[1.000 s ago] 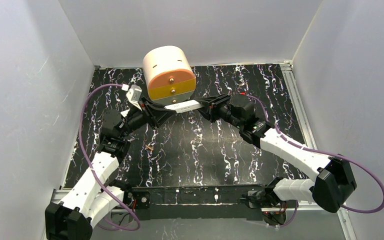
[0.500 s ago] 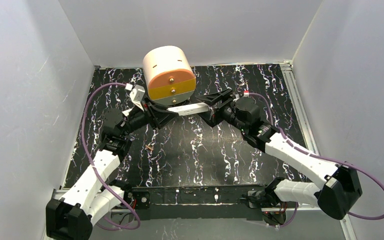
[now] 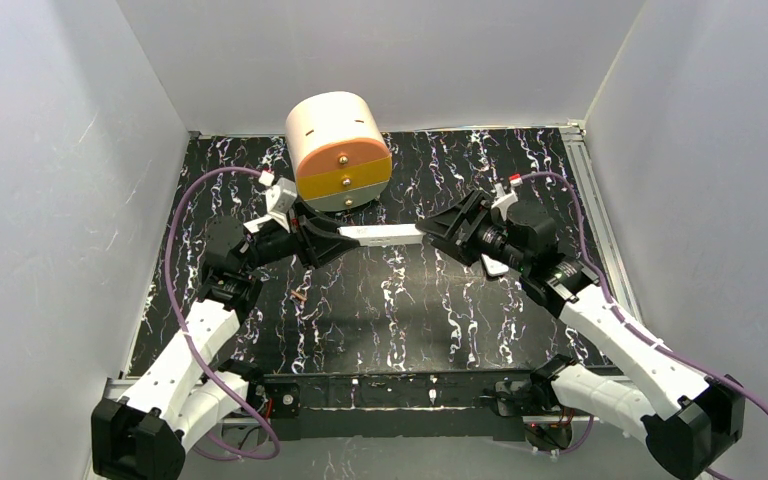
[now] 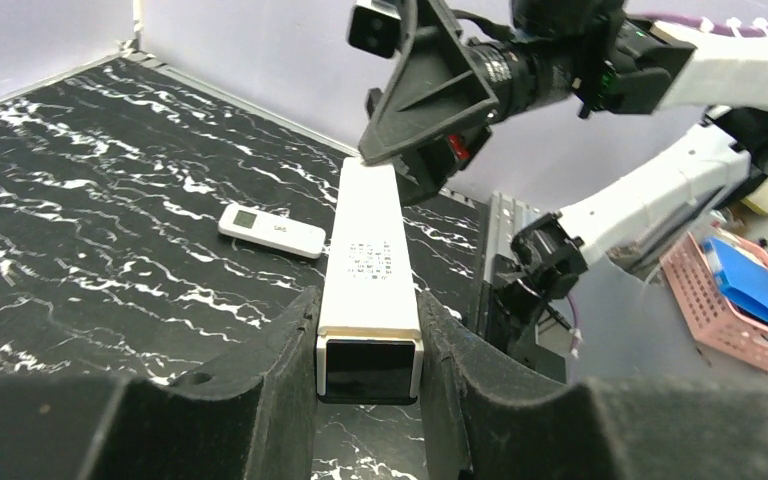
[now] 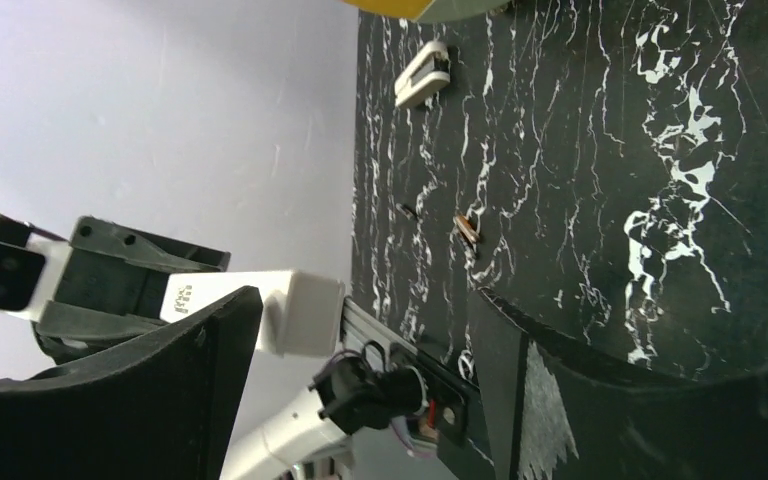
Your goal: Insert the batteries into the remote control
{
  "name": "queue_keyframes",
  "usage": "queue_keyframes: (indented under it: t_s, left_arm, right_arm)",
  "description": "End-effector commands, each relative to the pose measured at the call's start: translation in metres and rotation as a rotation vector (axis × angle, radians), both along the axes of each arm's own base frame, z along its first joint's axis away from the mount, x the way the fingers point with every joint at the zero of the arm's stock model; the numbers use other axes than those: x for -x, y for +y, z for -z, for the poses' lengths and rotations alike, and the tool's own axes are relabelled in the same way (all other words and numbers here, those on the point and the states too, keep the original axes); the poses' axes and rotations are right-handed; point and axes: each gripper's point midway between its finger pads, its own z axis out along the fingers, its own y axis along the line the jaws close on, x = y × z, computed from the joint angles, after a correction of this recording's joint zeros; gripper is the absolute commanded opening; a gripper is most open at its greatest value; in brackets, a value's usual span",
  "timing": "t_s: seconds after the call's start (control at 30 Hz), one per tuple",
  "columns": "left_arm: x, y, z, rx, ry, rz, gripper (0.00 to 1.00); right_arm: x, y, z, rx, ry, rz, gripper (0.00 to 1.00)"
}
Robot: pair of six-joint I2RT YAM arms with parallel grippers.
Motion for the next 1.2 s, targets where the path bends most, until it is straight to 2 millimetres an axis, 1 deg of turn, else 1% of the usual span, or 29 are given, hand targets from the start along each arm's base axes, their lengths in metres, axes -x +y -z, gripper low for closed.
queue_keyframes:
  t_s: [0.0,0.07,0.13,0.23,0.3,0.33,0.4,0.57,0.63,0.67,0.83,0.93,1.03,1.07,1.1,1.13,1.17]
  left_arm:
    - [0.025,-0.004,-0.022,-0.013,-0.124,0.13,0.0]
    - [0.025,-0.003,-0.022,-0.015,-0.133,0.128,0.0]
    - [0.022,-0.002,-0.021,-0.015,-0.138,0.107,0.0]
    - [0.016,-0.001,-0.021,-0.017,-0.148,0.071,0.0]
    - [0.01,0.001,-0.018,-0.028,-0.144,0.029,0.0]
    - [0.008,0.002,-0.017,-0.033,-0.148,0.016,0.0]
    - [0.005,0.003,-0.015,-0.046,-0.153,-0.002,0.0]
    - [0.002,0.005,-0.007,-0.079,-0.148,-0.015,0.0]
    - [0.002,0.006,-0.004,-0.096,-0.153,-0.024,0.0]
    - [0.002,0.007,-0.003,-0.105,-0.158,-0.029,0.0]
    - [0.001,0.011,0.006,-0.154,-0.163,-0.049,0.0]
    - [0.002,0.012,0.011,-0.177,-0.157,-0.045,0.0]
    - [0.003,0.011,0.011,-0.183,-0.155,-0.032,0.0]
    - [0.003,0.01,0.012,-0.183,-0.151,-0.027,0.0]
    - [0.003,0.01,0.012,-0.184,-0.146,-0.024,0.0]
    - [0.002,0.01,0.013,-0.185,-0.14,-0.025,0.0]
    - [0.002,0.01,0.013,-0.186,-0.141,-0.024,0.0]
  right_arm:
    - [0.013,0.006,-0.023,0.059,-0.126,-0.145,0.83]
    - [0.015,0.012,-0.026,0.05,-0.128,-0.194,0.8]
    - [0.018,0.019,-0.028,0.029,-0.113,-0.234,0.73]
    - [0.024,0.026,-0.026,-0.001,-0.067,-0.289,0.55]
    - [0.03,0.029,-0.024,-0.011,-0.036,-0.318,0.44]
    - [0.032,0.029,-0.024,-0.007,-0.024,-0.329,0.4]
    - [0.033,0.026,-0.021,0.022,-0.009,-0.33,0.34]
    - [0.03,0.025,-0.022,0.066,-0.01,-0.332,0.28]
    - [0.029,0.025,-0.023,0.063,-0.011,-0.331,0.21]
    - [0.028,0.025,-0.024,0.063,-0.011,-0.33,0.19]
    - [0.024,0.021,-0.024,0.066,-0.011,-0.306,0.15]
    - [0.023,0.021,-0.029,0.029,-0.037,-0.306,0.14]
    - [0.023,0.022,-0.033,-0.009,-0.061,-0.319,0.14]
    - [0.023,0.023,-0.035,-0.024,-0.075,-0.322,0.15]
    - [0.024,0.024,-0.034,-0.04,-0.085,-0.329,0.19]
    - [0.026,0.024,-0.034,-0.056,-0.089,-0.335,0.24]
    - [0.025,0.024,-0.038,-0.081,-0.114,-0.334,0.3]
